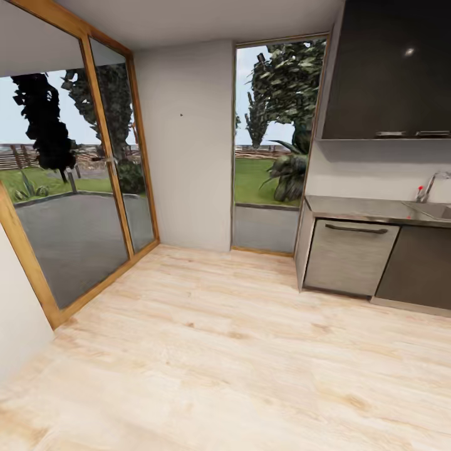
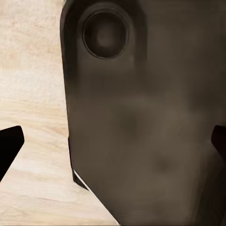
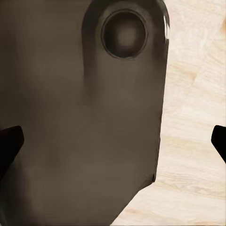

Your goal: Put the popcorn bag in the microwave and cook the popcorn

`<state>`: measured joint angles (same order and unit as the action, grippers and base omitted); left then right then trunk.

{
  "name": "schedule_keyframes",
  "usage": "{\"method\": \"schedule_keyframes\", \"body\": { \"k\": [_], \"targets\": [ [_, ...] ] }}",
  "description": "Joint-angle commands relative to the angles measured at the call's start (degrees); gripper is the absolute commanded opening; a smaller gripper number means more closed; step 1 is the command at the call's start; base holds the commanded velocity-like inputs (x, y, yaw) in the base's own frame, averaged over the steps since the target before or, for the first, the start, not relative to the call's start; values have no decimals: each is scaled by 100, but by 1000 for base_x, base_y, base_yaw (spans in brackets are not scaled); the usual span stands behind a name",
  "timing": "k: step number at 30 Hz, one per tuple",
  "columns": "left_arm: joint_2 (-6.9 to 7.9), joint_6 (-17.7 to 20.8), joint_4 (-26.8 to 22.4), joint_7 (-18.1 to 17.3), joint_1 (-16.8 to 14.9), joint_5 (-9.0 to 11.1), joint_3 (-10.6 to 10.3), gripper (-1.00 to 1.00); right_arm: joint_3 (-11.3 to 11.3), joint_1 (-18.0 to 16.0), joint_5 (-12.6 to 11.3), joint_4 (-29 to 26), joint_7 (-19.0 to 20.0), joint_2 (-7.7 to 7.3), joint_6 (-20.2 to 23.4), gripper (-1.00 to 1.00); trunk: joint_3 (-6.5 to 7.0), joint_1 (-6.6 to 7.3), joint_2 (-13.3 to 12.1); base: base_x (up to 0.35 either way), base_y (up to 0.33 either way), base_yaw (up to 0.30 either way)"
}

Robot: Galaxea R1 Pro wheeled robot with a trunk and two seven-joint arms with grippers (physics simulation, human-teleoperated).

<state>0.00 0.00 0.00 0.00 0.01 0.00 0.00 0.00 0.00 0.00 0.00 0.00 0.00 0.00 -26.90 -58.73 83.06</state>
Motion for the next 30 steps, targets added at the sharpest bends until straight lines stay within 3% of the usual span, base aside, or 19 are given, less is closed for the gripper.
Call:
{"method": "schedule_keyframes", "body": {
  "k": [1, 11, 19, 25, 30],
  "targets": [
    [33, -33, -33, -1, -9, 22, 19, 100, 33, -9, 33, 9, -9, 8, -33, 100, -3, 0, 2, 0, 0, 0],
    [-13, -36, -221, 0, -9, 80, 41, 100, 30, -9, 52, 9, -9, 1, -39, 100, -3, 0, 2, 0, 0, 0],
    [-9, -35, -227, 8, -9, 148, 47, 100, 6, -9, -13, 9, -9, -12, -285, 100, -3, 0, 2, 0, 0, -14],
    [-9, -42, -229, 16, -9, 151, 52, 100, -23, -9, -51, 9, -9, -26, -456, 100, -3, 0, 2, 0, 0, -207],
    [-9, -382, -215, 23, -9, 157, 56, 100, -26, -9, -53, 9, -9, -26, -462, 100, -3, 0, 2, 0, 0, -243]
  ]
}}
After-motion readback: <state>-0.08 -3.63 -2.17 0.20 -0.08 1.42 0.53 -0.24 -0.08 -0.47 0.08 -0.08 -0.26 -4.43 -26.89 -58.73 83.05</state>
